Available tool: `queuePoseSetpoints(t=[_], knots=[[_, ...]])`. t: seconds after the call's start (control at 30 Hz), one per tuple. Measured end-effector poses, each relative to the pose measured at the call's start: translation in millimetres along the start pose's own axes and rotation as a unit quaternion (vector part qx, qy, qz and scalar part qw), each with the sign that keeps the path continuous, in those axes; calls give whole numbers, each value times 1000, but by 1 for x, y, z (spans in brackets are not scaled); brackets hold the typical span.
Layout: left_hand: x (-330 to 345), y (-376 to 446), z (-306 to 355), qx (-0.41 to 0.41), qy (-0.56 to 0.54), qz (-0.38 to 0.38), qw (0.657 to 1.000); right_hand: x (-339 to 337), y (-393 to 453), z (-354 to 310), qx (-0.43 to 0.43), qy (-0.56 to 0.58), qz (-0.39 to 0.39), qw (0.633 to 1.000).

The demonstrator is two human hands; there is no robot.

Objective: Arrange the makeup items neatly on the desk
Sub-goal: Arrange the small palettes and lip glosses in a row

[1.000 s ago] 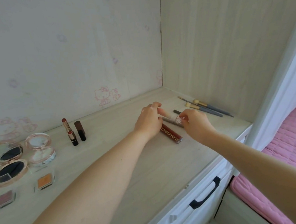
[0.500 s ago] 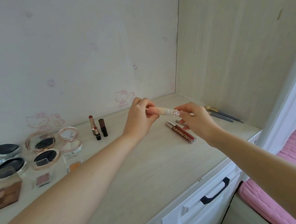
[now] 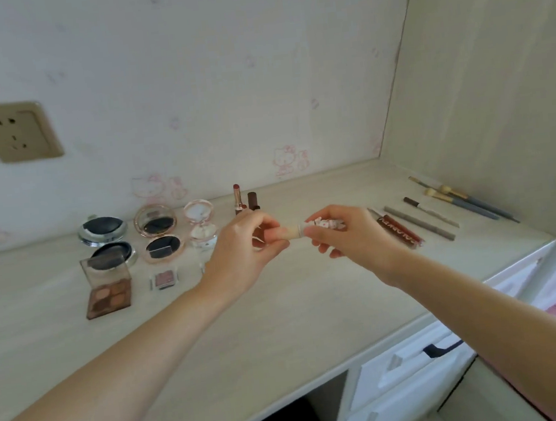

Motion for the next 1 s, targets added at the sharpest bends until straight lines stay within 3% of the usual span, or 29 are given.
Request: queuePoseSetpoints(t=[0.47,0.73,1.0], knots=[[-71,-75,-51,2,92,14,996,132,-10,7,44,36,-120,991],[-87,-94,-72,-35,108,3,993,154,-10,-1,-18,-64,-108,992],[-97,-100,-79,-45,123,16,991,167,-17,-12,-99,-57,-47,992]])
Point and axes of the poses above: each hand's wrist, its own y-axis towards the middle knuckle, its own x-axis out of the palm, z = x × y, the point moved 9 cm from there along y, towards the middle knuckle, and after that the axes turned 10 degrees about -x, right-handed, at the moved point
